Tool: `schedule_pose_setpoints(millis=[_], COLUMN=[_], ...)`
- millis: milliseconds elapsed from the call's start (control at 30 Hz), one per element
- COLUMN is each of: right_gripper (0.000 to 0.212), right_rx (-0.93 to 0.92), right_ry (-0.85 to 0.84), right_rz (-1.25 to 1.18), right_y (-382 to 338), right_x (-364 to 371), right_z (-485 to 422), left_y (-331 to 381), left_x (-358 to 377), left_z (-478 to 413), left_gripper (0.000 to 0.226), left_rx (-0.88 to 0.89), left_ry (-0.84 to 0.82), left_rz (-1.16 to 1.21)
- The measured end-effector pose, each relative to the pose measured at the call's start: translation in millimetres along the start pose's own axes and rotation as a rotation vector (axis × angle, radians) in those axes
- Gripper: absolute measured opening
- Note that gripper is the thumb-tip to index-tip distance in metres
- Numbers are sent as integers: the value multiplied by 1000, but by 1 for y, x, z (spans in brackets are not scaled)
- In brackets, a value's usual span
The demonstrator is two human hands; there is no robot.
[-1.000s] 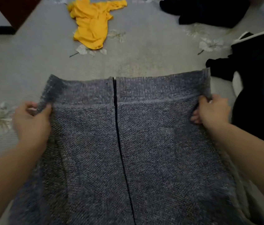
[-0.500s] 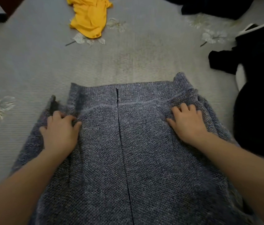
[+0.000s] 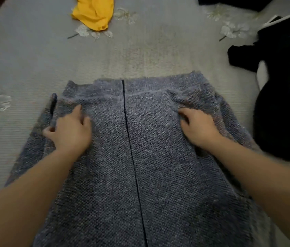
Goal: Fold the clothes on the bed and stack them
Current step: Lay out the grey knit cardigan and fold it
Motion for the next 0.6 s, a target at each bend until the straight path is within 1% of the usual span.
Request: schedule_pose_setpoints(millis=[33, 67, 100, 167, 200, 233, 267, 300, 333, 367, 400, 433, 467, 500, 600], right_gripper=[36, 35, 32, 28, 28, 29, 31, 35, 36, 32, 22, 18, 22, 26, 31], right_rx=[-17, -34, -48, -13, 58, 163, 277, 369, 421, 432, 410, 376, 347, 349, 388], right_ry=[30, 119, 242, 471, 532, 533, 476, 378, 256, 139, 66, 58, 113, 205, 566], right_rz=[-107, -223, -302, -336, -313, -272, -228, -190, -164, -152, -151, -157, -185, -234, -382], right_y=[2, 7, 15, 43, 61, 80, 97, 112, 120, 125, 125, 124, 121, 119, 120], right_x=[-2, -10, -21, -44, -53, -57, -57, -54, -46, -39, -35, -35, -41, -52, -101], right_z=[9, 20, 31, 52, 62, 70, 76, 82, 85, 89, 93, 97, 101, 107, 138], left_y=[5, 9, 13, 24, 32, 41, 51, 60, 67, 72, 75, 76, 76, 76, 81], left_x=[7, 13, 19, 29, 34, 39, 45, 52, 61, 70, 80, 87, 92, 95, 94], left_z=[14, 28, 46, 85, 109, 133, 155, 176, 191, 206, 217, 224, 228, 230, 233], left_gripper=[49, 54, 56, 57, 56, 56, 55, 54, 53, 54, 56, 60, 62, 63, 64], left_rx=[73, 145, 219, 391, 477, 553, 619, 674, 717, 742, 749, 744, 737, 724, 629], left_ry=[-39, -67, -79, -80, -86, -105, -136, -179, -226, -281, -329, -350, -346, -340, -406], left_rz=[-62, -96, -104, -75, -63, -59, -58, -61, -65, -69, -86, -123, -170, -210, -249])
Point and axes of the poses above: each hand's wrist, its own z-axis away from the middle knuckle, its own x-axis out of the palm, y = z × x, the point moved 5 cm from there along -z, towards the middle knuckle, and after that the axes turned 6 degrees about -z, right-handed, at the moved point
